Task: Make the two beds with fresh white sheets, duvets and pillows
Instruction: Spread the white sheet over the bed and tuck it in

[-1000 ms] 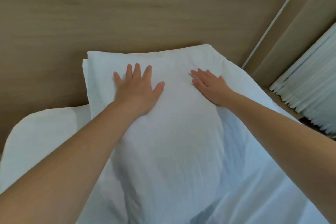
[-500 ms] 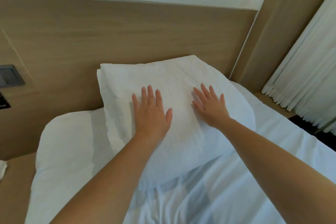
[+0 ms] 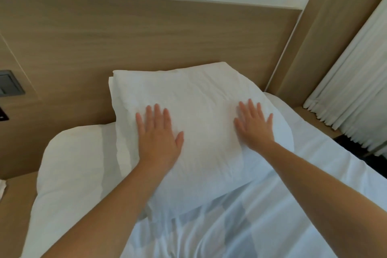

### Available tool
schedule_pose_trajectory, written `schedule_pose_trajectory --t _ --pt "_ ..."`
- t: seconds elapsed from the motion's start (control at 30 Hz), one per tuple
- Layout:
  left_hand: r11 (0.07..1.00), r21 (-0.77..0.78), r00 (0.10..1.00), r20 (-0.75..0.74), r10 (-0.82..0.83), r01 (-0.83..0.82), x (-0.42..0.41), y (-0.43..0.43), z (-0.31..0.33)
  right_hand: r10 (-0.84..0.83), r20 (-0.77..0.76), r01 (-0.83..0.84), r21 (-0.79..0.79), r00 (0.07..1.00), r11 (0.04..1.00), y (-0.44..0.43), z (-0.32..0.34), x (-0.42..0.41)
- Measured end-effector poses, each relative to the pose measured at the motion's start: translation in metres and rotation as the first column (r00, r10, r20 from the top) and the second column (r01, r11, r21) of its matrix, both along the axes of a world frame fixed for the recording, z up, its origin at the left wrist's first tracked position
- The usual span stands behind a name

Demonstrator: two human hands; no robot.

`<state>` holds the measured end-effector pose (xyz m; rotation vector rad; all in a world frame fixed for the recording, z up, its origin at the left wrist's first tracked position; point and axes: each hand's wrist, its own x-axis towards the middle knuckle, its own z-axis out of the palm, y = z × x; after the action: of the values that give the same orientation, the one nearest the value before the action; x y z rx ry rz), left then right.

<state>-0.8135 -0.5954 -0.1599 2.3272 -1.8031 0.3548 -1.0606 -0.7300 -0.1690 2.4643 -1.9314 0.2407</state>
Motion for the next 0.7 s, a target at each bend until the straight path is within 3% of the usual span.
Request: schedule_pose_trajectory --t 0.07,0.13,0.3,0.37,0.43,0.5,0.6,0.7 --pt "0.969 -0.112 0.975 0.054 -0.217 0.222 -0.015 0.007 -0.007 0.256 0.017 -0.254 -0.078 0.966 0.964 0.024 -0.003 0.018" --pt "0.946 -0.080 0.946 0.119 -0.302 0.313 -0.018 0.018 -0.020 0.414 -0.012 -0.414 -0.093 0.910 0.906 0.043 -0.012 0.025" --pt "0.932 -0.016 0.912 0.211 -0.351 0.362 -0.006 0.057 -0.048 0.494 -0.163 -0.513 -0.116 0.854 0.850 0.077 -0.037 0.000" --pt "0.928 0.082 0.887 0.274 -0.371 0.363 -0.011 0.074 -0.059 0.514 -0.264 -0.553 -0.099 0.816 0.828 0.092 -0.046 0.001" --pt "0.934 0.155 0.878 0.322 -0.355 0.321 -0.012 0.078 -0.065 0.452 -0.373 -0.510 -0.070 0.811 0.857 0.099 -0.051 0.008" --pt "0.953 0.143 0.896 0.326 -0.301 0.268 -0.008 0.072 -0.065 0.299 -0.431 -0.350 -0.041 0.851 0.936 0.101 -0.050 0.016" --pt "0.969 0.153 0.951 0.212 -0.223 0.193 -0.007 0.079 -0.063 0.085 -0.411 -0.061 0.071 0.908 0.996 0.110 -0.048 0.031" --pt "0.974 0.130 0.972 0.119 -0.202 0.187 -0.006 0.097 -0.061 0.076 -0.334 -0.039 0.116 0.940 0.992 0.132 -0.044 0.051"
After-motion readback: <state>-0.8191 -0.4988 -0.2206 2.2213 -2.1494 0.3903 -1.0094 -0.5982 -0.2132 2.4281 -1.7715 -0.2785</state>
